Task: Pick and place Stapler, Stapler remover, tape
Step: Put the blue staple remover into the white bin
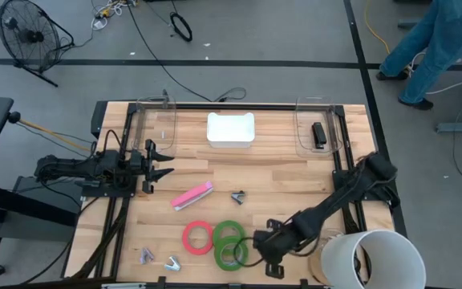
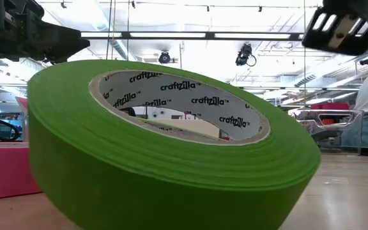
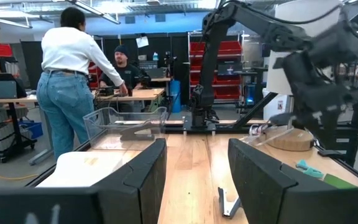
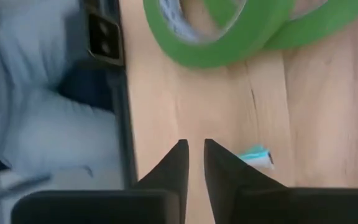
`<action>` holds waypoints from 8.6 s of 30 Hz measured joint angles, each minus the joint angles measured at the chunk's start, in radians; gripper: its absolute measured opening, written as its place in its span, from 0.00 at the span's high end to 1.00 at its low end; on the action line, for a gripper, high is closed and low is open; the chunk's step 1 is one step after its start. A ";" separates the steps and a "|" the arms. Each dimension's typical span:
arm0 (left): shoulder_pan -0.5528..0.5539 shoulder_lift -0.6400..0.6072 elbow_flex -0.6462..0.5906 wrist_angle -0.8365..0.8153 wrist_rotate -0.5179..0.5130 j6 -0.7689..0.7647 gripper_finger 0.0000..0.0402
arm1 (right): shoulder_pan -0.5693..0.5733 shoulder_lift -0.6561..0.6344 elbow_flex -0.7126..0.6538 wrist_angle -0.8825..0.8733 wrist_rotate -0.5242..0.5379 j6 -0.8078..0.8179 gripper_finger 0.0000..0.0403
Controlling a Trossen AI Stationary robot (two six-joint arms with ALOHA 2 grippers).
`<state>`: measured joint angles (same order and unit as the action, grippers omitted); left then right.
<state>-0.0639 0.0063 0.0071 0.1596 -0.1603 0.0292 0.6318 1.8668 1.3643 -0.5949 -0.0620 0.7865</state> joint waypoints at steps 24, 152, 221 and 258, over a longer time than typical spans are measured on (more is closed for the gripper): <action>0.000 0.000 0.000 -0.002 0.008 -0.002 0.56 | 0.001 0.143 0.051 -0.116 -0.104 0.029 0.71; 0.000 0.000 0.000 -0.004 0.008 -0.019 0.56 | -0.059 0.017 -0.234 0.094 -0.072 0.247 0.69; 0.000 0.000 0.000 -0.013 0.008 -0.019 0.56 | -0.256 0.012 0.025 -0.554 0.337 0.138 0.97; 0.000 0.000 0.000 0.006 0.007 -0.011 0.56 | -1.005 0.017 0.411 -0.236 0.175 -0.481 0.97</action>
<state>-0.0640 0.0063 0.0071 0.1661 -0.1532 0.0186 -0.3730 1.8839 1.7752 -0.8309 0.1129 0.3050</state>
